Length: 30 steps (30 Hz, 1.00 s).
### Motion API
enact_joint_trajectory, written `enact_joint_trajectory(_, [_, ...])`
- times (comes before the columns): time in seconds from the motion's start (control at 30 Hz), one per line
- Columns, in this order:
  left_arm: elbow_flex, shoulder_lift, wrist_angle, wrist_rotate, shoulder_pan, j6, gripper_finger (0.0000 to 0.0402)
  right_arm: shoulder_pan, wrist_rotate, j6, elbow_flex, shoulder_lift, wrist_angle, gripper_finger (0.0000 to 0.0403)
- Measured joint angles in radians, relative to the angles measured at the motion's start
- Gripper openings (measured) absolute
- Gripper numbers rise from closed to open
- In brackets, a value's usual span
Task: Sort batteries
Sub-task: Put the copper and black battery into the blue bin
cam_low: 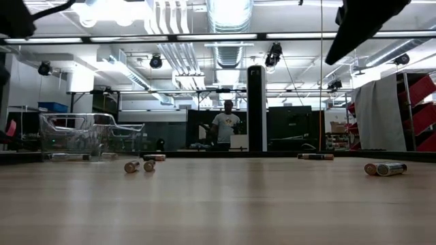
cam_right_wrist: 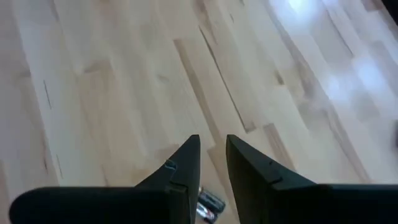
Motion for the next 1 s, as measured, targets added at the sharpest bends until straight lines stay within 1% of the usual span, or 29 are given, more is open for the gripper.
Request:
enact_joint_trajectory(0.1, [0.000, 0.042, 0.002, -0.003, -0.051, 0.023, 0.0109, -0.001, 0.007, -0.019, 0.000, 0.000, 0.015, 0.0082])
enact_joint_trajectory(0.23, [0.000, 0.099, 0.004, -0.058, -0.120, 0.047, 0.0109, -0.001, 0.034, -0.020, -0.001, 0.000, 0.016, 0.0090])
enact_joint_trajectory(0.33, [0.000, 0.139, 0.003, -0.112, -0.154, 0.052, 0.0109, -0.001, 0.052, -0.020, -0.002, 0.000, 0.018, 0.0095])
enact_joint_trajectory(0.4, [0.000, 0.163, 0.006, -0.131, -0.168, 0.052, 0.0109, -0.001, 0.068, -0.022, -0.002, -0.001, 0.019, 0.0096])
enact_joint_trajectory(0.57, [0.000, 0.217, 0.006, -0.135, -0.191, 0.058, 0.0109, -0.001, 0.086, -0.026, -0.002, -0.001, 0.030, 0.0088])
enact_joint_trajectory(0.7, [0.000, 0.250, 0.004, -0.175, -0.204, 0.081, 0.0109, -0.001, 0.086, -0.033, -0.003, -0.001, 0.041, 0.0078])
enact_joint_trajectory(0.83, [0.000, 0.268, 0.002, -0.188, -0.209, 0.088, 0.0109, -0.001, 0.087, -0.034, -0.003, -0.001, 0.041, 0.0070])
enact_joint_trajectory(1.0, [0.000, 0.286, -0.001, -0.204, -0.209, 0.091, 0.0109, -0.001, 0.087, -0.036, -0.003, -0.001, 0.041, 0.0071])
